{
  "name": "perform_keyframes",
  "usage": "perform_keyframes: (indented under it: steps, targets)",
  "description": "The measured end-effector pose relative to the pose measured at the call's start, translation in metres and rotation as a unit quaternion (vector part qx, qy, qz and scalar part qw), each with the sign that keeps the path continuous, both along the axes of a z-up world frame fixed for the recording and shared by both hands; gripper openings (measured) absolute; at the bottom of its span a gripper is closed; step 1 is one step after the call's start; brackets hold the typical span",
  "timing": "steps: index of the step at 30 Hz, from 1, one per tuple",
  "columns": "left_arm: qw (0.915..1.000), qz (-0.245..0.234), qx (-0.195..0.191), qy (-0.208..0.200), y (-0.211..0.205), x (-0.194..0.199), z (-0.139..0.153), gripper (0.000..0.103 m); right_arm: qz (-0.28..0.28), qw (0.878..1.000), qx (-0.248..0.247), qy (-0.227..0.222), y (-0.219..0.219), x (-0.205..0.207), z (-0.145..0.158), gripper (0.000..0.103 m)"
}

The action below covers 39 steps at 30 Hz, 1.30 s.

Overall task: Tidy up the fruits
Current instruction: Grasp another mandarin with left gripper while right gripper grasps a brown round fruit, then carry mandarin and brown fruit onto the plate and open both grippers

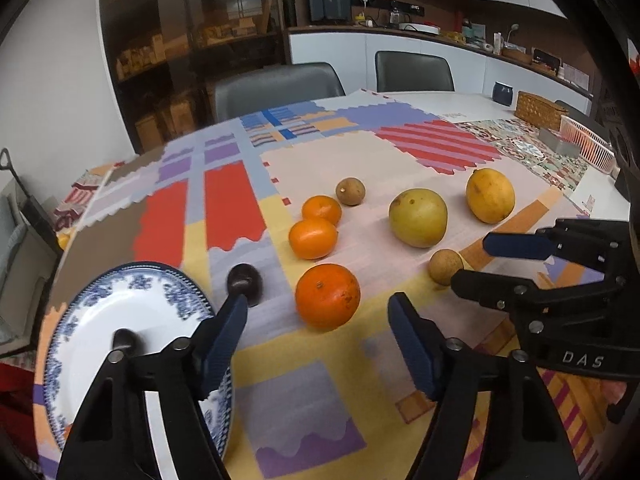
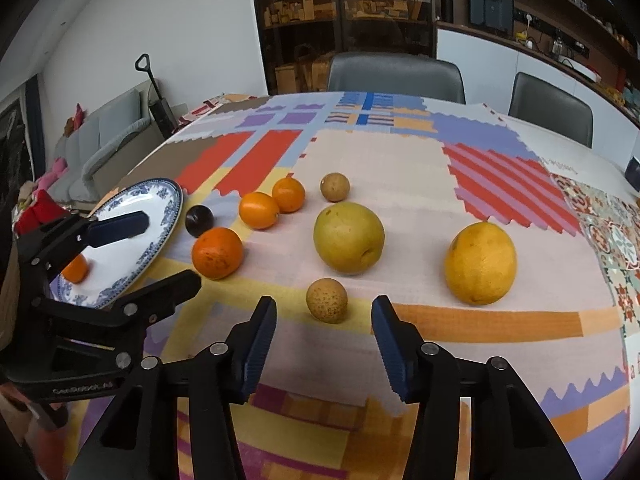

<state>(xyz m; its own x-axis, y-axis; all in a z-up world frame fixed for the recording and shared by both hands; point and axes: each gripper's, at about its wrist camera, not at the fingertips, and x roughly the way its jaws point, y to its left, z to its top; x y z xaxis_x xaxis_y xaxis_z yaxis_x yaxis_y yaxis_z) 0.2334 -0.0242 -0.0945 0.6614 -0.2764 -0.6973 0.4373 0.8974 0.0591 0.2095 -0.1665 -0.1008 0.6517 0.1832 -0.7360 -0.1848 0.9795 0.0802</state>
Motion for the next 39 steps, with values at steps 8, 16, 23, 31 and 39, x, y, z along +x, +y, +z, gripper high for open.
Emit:
perform_keyframes:
  steps: [8, 16, 23, 31, 39]
  targets:
    - [0.9994, -0.002, -0.011, 0.033, -0.008, 0.02, -0.014, 0.058, 0.002, 1.0, 0.012, 0.017, -0.002, 0.012, -0.012, 0.039]
    - [0.9988, 0.011, -0.013, 0.046, -0.01, 0.027, -0.021, 0.041, 0.005, 0.999, 0.024, 0.033, -0.003, 0.021, -0.022, 0.032]
    - [0.9985, 0.019, -0.019, 0.047, -0.009, 0.026, -0.019, 0.04, 0.006, 0.999, 0.024, 0.033, -0.003, 0.023, -0.022, 0.027]
    - [0.9985, 0.03, -0.028, 0.034, -0.005, 0.012, -0.002, 0.04, 0.009, 0.999, 0.037, 0.021, -0.003, 0.018, -0.009, 0.027]
    - [0.9977, 0.051, -0.041, 0.015, 0.008, -0.005, 0.022, 0.04, 0.022, 0.999, 0.042, -0.005, 0.005, 0.006, 0.014, 0.027]
